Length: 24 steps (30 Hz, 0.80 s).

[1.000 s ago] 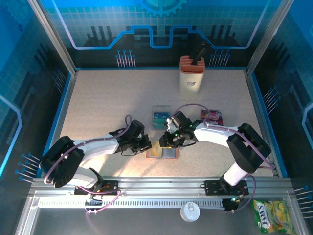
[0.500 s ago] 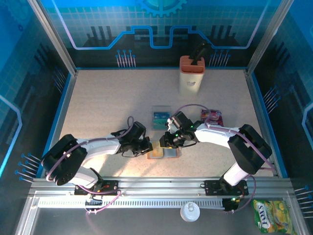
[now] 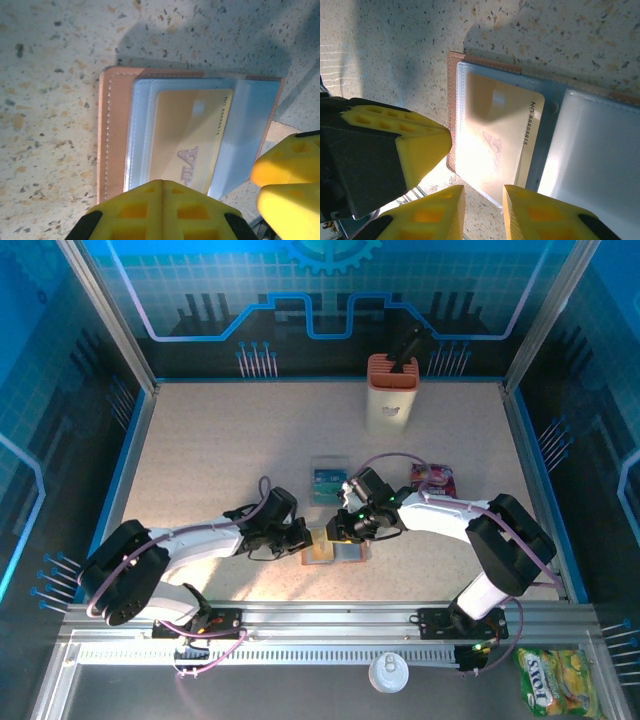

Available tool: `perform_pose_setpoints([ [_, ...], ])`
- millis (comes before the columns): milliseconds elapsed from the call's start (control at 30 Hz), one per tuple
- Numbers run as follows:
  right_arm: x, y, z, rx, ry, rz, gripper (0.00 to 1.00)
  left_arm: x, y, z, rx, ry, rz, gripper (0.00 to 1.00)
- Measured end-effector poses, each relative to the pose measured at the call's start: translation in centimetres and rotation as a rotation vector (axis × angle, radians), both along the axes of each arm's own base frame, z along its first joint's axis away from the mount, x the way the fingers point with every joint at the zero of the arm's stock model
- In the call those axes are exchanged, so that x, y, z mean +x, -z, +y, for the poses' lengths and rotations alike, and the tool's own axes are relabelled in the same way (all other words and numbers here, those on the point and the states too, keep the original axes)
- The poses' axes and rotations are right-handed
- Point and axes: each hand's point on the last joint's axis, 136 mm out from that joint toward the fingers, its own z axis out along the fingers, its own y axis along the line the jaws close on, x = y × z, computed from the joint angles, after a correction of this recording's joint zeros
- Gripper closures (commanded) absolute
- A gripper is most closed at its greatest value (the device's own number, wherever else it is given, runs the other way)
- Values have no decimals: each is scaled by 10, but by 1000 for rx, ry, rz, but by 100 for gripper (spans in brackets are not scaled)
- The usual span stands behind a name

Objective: Take the credit cards out of the card holder

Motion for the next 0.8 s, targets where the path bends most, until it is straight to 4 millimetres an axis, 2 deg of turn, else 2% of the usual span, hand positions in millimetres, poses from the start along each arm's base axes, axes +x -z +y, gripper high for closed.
perform_pose_setpoints([
  [433, -3, 2, 1, -2, -8, 9, 72, -1, 12, 1, 21, -1, 26, 99],
  [800, -4, 12, 1, -16, -10, 29, 71, -1, 12, 1, 22, -1, 27, 99],
])
